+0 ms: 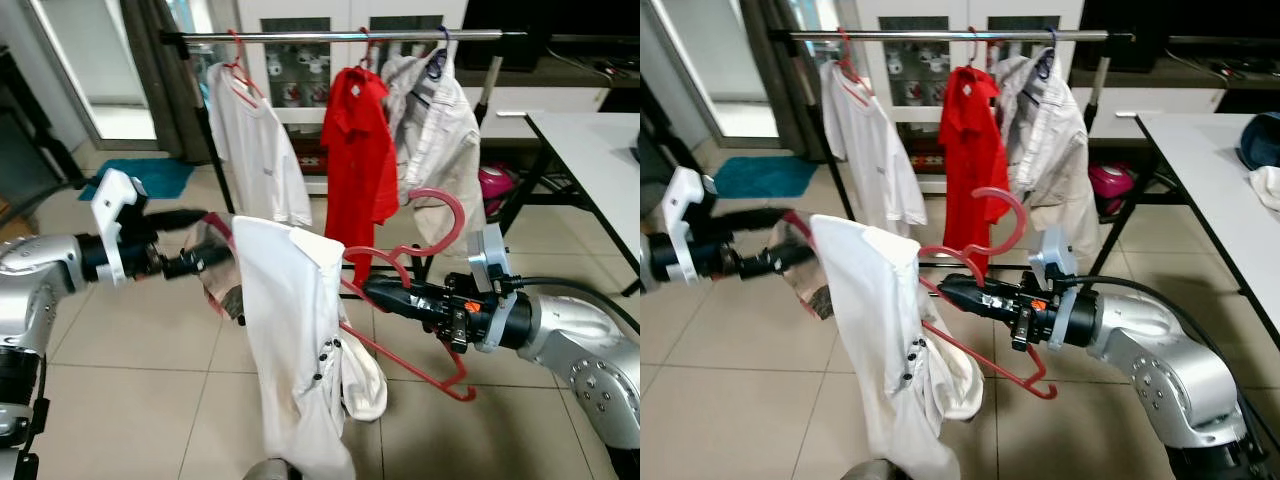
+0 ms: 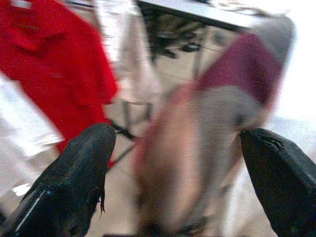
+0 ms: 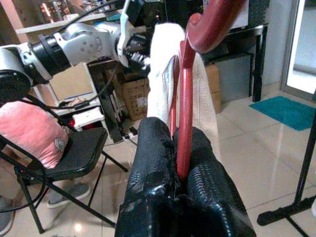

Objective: Hang hanger

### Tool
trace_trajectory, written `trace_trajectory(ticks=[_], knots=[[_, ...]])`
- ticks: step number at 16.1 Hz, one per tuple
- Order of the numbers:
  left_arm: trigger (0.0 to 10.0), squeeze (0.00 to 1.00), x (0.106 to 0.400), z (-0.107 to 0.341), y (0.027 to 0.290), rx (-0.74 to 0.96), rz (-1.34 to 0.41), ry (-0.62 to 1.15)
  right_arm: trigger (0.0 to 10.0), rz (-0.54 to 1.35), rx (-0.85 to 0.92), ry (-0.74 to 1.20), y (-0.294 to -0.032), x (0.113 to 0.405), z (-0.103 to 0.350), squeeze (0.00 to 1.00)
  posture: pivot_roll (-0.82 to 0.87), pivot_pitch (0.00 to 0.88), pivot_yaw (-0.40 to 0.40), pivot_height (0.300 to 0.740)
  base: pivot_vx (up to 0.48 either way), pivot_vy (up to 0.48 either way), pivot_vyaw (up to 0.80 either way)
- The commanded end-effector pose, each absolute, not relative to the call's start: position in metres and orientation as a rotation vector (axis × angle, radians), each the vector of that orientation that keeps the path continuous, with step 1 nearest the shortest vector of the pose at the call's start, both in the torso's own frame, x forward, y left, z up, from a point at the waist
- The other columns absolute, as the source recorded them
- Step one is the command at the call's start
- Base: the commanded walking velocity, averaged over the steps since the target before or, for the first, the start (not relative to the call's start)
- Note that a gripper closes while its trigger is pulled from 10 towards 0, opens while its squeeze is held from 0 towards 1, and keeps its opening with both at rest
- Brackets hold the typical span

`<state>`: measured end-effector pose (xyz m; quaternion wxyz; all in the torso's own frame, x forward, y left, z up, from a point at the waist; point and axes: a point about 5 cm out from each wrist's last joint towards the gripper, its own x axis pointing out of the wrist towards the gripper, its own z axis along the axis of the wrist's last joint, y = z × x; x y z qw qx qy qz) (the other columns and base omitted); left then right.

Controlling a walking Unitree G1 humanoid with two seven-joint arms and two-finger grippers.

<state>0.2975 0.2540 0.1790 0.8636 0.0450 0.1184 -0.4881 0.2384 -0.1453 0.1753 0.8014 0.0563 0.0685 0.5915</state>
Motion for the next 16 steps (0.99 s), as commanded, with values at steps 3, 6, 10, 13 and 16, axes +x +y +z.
trace_trajectory(ticks=[3, 6, 10, 13, 16], knots=[[0.0, 0.0, 0.297, 0.18, 0.257, 0.098, -1.061, 0.258, 10.0, 1.318, 0.108, 0.12, -0.141, 0.238, 0.185, 0.0, -0.02, 0.0, 0.096, 0.74, 0.0, 0.0, 0.0], [0.0, 0.0, 0.295, 0.184, 0.262, 0.062, -1.087, 0.257, 10.0, 1.334, 0.104, 0.134, -0.142, 0.239, 0.184, 0.0, -0.02, 0.0, 0.095, 0.74, 0.0, 0.0, 0.0], [0.0, 0.0, 0.289, 0.184, 0.27, 0.048, -1.084, 0.273, 10.0, 1.33, 0.103, 0.145, -0.144, 0.24, 0.182, 0.0, -0.01, 0.0, 0.088, 0.74, 0.0, 0.0, 0.0], [0.0, 0.0, 0.286, 0.181, 0.273, 0.05, -1.099, 0.303, 10.0, 1.333, 0.108, 0.146, -0.145, 0.241, 0.182, 0.0, -0.01, 0.0, 0.086, 0.74, 0.0, 0.0, 0.0], [0.0, 0.0, 0.284, 0.177, 0.275, 0.053, -1.097, 0.321, 10.0, 1.331, 0.11, 0.143, -0.145, 0.242, 0.182, 0.0, -0.01, 0.0, 0.086, 0.74, 0.0, 0.0, 0.0]])
